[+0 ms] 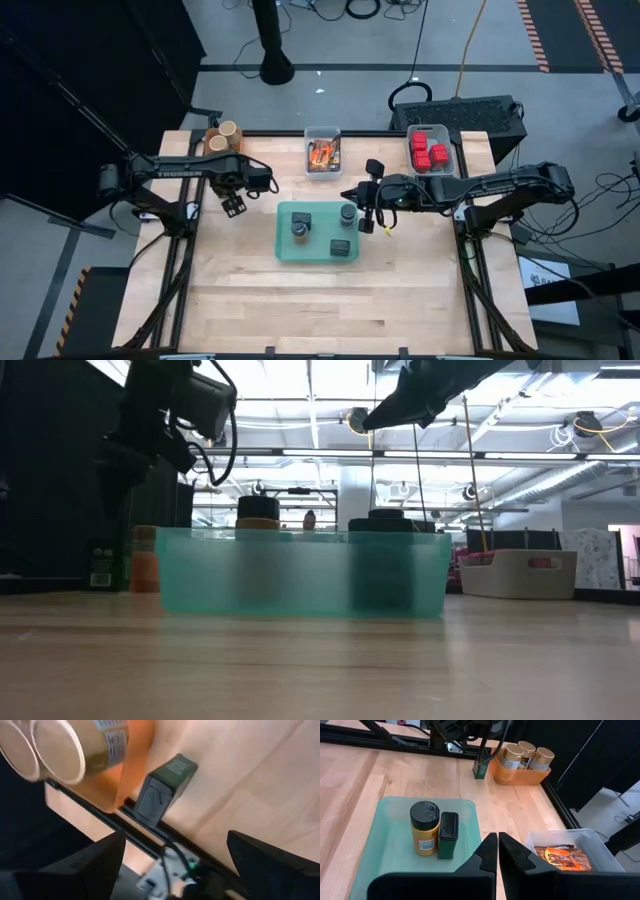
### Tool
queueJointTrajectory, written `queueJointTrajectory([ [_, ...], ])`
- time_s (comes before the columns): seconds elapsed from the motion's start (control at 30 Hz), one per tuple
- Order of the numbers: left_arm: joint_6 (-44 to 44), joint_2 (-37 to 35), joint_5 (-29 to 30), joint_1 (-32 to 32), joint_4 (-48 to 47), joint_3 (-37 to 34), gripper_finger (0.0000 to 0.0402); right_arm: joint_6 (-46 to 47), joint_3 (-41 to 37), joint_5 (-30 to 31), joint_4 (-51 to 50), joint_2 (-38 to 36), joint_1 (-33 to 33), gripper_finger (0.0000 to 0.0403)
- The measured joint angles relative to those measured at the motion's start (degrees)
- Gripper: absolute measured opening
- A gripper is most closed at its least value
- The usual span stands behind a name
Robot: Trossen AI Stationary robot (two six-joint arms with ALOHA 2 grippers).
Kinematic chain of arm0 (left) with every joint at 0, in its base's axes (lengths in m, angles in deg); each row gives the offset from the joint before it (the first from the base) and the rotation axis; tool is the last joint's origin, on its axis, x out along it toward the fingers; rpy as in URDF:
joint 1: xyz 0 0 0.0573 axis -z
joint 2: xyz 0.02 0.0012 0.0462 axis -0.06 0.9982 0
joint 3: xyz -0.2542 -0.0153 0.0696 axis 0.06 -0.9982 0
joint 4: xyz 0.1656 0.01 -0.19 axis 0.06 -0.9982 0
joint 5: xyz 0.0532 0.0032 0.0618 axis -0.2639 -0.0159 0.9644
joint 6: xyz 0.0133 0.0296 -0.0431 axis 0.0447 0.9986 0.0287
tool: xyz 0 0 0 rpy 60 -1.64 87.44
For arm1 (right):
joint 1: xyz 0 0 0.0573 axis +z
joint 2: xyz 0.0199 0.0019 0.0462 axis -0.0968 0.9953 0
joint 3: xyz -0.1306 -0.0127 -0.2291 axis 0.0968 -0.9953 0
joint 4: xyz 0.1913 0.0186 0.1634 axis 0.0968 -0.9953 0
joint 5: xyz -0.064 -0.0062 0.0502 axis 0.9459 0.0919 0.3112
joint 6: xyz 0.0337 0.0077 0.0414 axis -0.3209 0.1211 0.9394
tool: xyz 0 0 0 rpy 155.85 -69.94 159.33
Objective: Sort spices by type
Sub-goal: Put the black spice can into the green bin
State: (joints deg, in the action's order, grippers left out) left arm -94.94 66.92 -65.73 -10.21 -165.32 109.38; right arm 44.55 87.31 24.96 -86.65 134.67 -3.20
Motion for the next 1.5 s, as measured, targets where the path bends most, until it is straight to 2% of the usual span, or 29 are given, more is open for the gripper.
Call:
queueJointTrajectory([
  [0.17, 13.93, -0.94, 0.56, 0.33, 2.35, -0.55, 0.0349, -0.28, 0.0, 0.01, -0.7, 0.0, 0.0, 0.0],
  [0.27, 18.42, -1.68, 0.33, 0.05, 5.28, -2.42, 0.0349, -0.29, -0.02, -0.01, -2.1, 0.0, 0.0, 0.0],
  [0.5, 21.41, -2.13, -1.32, -1.88, 9.12, -9.35, 0.0349, -0.23, -0.02, 0.18, -4.06, 0.0, 0.0, 0.0],
  [0.7, 25.62, -4.42, 0.78, -2.1, 12.96, -13.18, 0.0349, -0.26, -0.02, 0.18, -4.59, 0.0, 0.0, 0.0],
  [1.0, 27.88, -11.85, 4.74, -2.61, 13.67, -13.31, 0.0349, -0.55, -0.02, 0.21, -5.09, 0.0, -0.04, 0.0],
  [1.13, 28.14, -14.3, 5.04, -4.07, 17.1, -13.29, 0.0349, -0.69, -0.02, 0.18, -5.05, 0.0, -0.04, 0.0],
  [1.5, 30.23, -12.46, 4.99, -8.2, 17.88, -13.29, 0.0349, -0.69, -0.02, 0.18, -5.03, 0.0, -0.04, 0.0],
])
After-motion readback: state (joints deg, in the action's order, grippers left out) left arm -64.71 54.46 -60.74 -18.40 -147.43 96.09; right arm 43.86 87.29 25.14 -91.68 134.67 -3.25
